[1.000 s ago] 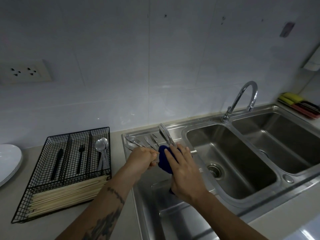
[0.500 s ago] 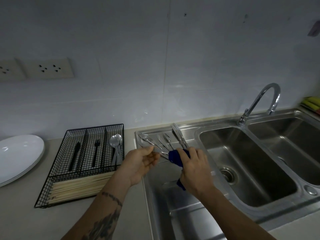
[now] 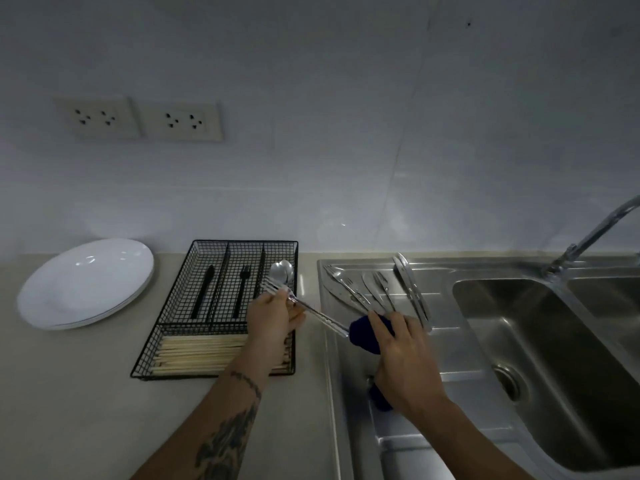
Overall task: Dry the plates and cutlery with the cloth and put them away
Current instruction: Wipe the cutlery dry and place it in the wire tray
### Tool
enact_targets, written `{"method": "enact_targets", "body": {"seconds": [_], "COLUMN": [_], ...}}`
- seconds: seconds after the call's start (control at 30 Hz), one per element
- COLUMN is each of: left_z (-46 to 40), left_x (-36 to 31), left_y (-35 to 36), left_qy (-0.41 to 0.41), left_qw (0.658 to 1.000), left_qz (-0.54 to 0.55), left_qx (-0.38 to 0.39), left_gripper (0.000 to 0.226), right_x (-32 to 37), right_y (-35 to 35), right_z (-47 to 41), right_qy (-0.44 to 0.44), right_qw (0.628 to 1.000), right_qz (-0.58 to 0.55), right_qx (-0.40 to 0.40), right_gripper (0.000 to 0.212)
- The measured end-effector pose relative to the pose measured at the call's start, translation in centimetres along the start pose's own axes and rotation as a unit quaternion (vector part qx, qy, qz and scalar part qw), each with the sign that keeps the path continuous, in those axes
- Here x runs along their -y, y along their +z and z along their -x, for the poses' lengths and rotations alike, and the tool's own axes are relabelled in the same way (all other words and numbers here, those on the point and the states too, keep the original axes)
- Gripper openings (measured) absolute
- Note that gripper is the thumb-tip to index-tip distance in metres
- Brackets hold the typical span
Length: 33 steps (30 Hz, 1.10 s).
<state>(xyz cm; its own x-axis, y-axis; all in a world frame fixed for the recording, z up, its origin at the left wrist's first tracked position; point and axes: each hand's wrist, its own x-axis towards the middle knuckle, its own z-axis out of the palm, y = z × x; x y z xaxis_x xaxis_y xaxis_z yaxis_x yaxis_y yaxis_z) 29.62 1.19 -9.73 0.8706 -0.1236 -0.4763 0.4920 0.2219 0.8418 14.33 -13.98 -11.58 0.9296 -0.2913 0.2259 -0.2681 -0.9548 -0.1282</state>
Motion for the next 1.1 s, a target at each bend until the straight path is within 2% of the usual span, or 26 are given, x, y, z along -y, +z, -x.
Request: {"method": "enact_targets", "body": {"seconds": [0.17,0.27,0.33,0.4,0.53,0.6,0.67,0.73,0.87,1.0,1.1], "left_z": [-5.2,-8.0,-9.6,-11.2,-13.4,-14.4,-14.8,-15.0,-14.7,-13.8,-12.6], "left_x": [-4.0,-5.8,-6.6,-7.0,-6.9,-6.2,-5.4,-4.4,-2.9,-2.4,-2.2], "left_y": [-4.4,-6.2,-6.7,-6.8,-5.4,-4.5,-4.0,-3.6,-3.2,-3.3,-2.9], "left_qy": [-0.002,-0.02,-0.008,0.028,0.116,0.125,0.133,0.14,0.142,0.155,0.207], "left_qw": [0.996,0.993,0.987,0.976,0.941,0.924,0.906,0.881,0.86,0.856,0.833], "left_qz": [-0.088,-0.109,-0.153,-0.213,-0.315,-0.36,-0.401,-0.451,-0.489,-0.492,-0.509], "left_qx": [-0.016,-0.033,-0.04,-0.044,-0.048,-0.026,-0.023,-0.036,-0.025,-0.035,-0.071], "left_gripper": [0.022,0.018,0.023,0.028,0.024,0.032,0.024,0.039,0.044,0.056,0.054], "right_x": [1.9,3.2,3.8,4.3,4.6,4.4,4.3,3.8,2.3,1.3,0.7], "right_y": [0.8,2.0,3.0,3.6,4.2,4.5,4.5,4.6,4.7,4.7,4.5], "right_z": [-2.3,-3.4,-4.0,-4.5,-5.6,-6.2,-6.5,-6.8,-7.1,-7.4,-7.5], "right_qy": [-0.031,-0.048,-0.051,-0.052,-0.049,-0.033,-0.024,-0.012,0.003,0.018,0.026], "right_qw": [0.998,0.996,0.995,0.993,0.993,0.993,0.994,0.994,0.995,0.995,0.994], "right_qz": [-0.045,-0.071,-0.09,-0.101,-0.11,-0.11,-0.107,-0.107,-0.102,-0.102,-0.102], "right_qx": [-0.028,-0.022,-0.017,-0.013,-0.008,-0.011,-0.013,-0.009,-0.007,0.003,0.006], "right_gripper": [0.08,0.078,0.077,0.077,0.079,0.077,0.075,0.074,0.066,0.065,0.066]}}
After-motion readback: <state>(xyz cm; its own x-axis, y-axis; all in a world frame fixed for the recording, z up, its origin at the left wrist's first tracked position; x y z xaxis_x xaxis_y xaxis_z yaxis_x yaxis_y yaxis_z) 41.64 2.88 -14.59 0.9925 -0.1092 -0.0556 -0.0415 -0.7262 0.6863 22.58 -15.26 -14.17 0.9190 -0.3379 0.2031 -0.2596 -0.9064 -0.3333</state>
